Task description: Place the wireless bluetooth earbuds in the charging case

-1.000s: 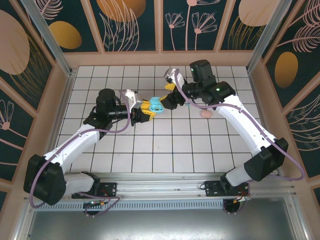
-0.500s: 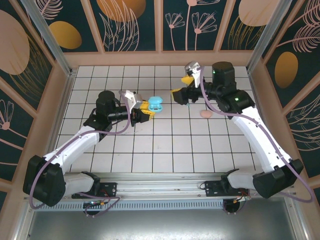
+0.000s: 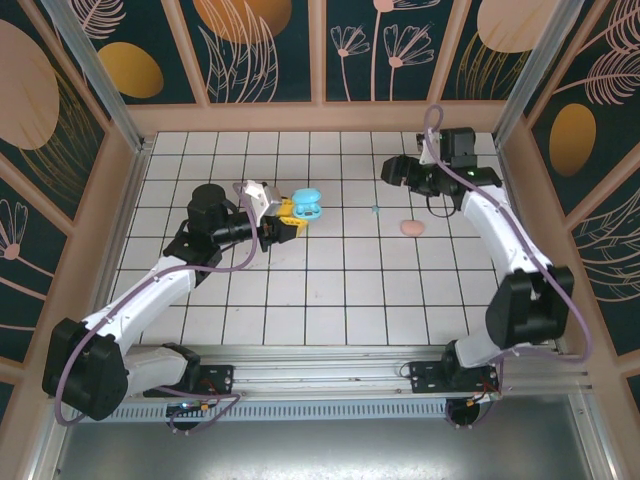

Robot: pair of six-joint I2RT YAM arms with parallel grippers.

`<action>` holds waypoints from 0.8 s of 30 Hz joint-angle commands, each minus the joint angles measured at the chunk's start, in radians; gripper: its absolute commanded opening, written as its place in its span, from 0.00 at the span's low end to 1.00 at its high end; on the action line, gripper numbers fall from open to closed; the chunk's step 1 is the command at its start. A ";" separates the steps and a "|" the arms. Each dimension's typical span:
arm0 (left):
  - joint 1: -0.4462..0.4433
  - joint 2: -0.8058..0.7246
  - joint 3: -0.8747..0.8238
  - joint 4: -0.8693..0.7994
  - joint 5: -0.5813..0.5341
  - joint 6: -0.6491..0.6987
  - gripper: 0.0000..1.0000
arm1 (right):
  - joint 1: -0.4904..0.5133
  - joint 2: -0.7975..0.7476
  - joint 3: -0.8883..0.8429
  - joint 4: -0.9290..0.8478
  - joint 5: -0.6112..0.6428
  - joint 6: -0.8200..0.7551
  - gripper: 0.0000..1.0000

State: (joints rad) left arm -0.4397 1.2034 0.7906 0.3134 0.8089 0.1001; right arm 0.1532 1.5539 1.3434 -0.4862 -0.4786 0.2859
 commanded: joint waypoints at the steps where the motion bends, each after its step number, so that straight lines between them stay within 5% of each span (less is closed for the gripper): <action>1: -0.003 -0.024 -0.009 0.038 -0.013 -0.010 0.19 | 0.000 0.101 0.076 -0.046 0.001 0.090 0.72; 13: -0.003 -0.051 -0.031 0.033 -0.046 -0.016 0.19 | 0.011 0.462 0.290 -0.165 0.146 0.065 0.42; 24: -0.003 -0.048 -0.024 0.018 -0.047 -0.008 0.20 | 0.059 0.607 0.350 -0.192 0.208 0.025 0.38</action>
State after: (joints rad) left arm -0.4397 1.1690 0.7700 0.3134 0.7574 0.0959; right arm 0.1902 2.1326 1.6531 -0.6415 -0.3069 0.3393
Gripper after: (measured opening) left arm 0.317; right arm 0.384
